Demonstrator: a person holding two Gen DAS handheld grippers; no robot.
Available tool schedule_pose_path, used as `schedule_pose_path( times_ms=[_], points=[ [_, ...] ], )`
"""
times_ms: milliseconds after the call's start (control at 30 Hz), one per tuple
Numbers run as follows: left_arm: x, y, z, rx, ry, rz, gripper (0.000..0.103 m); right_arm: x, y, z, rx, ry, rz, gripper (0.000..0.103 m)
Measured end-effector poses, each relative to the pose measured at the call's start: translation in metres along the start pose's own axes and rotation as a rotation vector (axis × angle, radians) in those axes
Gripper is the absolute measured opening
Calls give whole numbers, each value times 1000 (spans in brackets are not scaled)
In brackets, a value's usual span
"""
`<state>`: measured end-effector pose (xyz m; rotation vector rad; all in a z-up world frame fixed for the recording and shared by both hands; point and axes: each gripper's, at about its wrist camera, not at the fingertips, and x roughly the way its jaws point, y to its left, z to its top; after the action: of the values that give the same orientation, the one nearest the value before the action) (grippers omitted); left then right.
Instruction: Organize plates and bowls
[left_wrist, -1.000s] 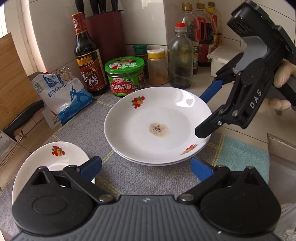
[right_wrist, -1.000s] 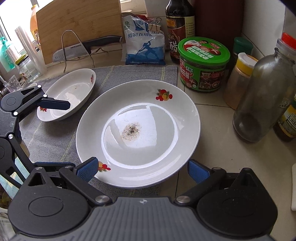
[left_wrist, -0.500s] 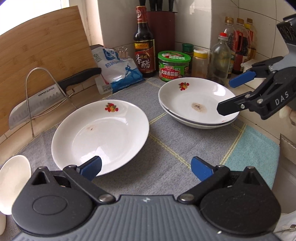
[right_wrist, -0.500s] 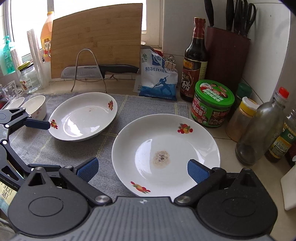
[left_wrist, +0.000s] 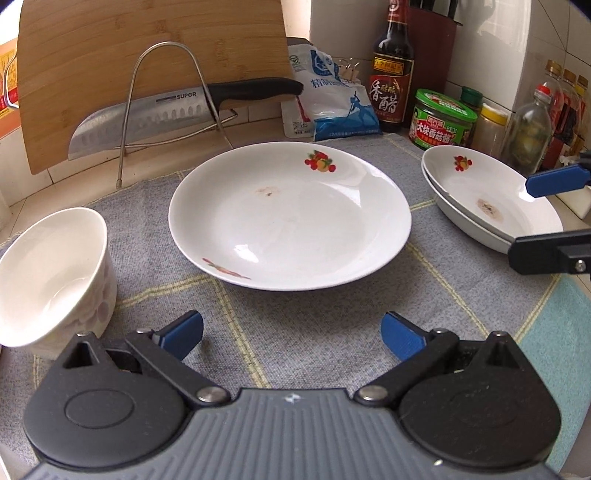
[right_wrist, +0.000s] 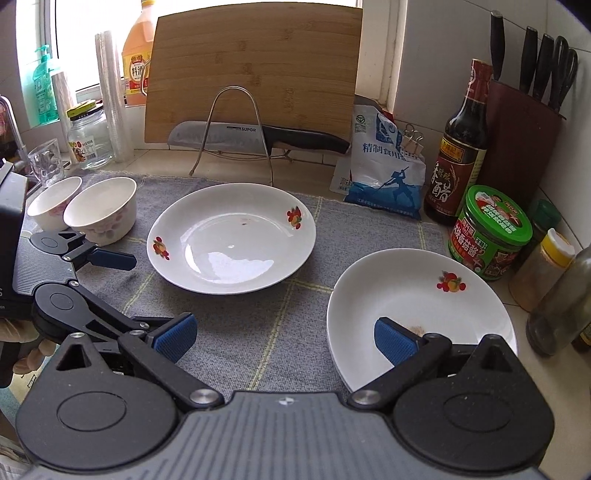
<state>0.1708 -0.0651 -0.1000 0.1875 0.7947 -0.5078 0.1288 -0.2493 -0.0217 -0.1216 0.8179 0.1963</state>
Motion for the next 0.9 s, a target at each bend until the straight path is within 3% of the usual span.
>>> schedule_pose_path(
  times_ms=[467, 900],
  points=[
    [21, -6, 10, 1, -23, 49, 103, 10, -3, 17, -94, 11, 18, 103],
    [20, -5, 7, -7, -52, 57, 103, 72, -22, 78, -209, 50, 200, 103]
  ],
)
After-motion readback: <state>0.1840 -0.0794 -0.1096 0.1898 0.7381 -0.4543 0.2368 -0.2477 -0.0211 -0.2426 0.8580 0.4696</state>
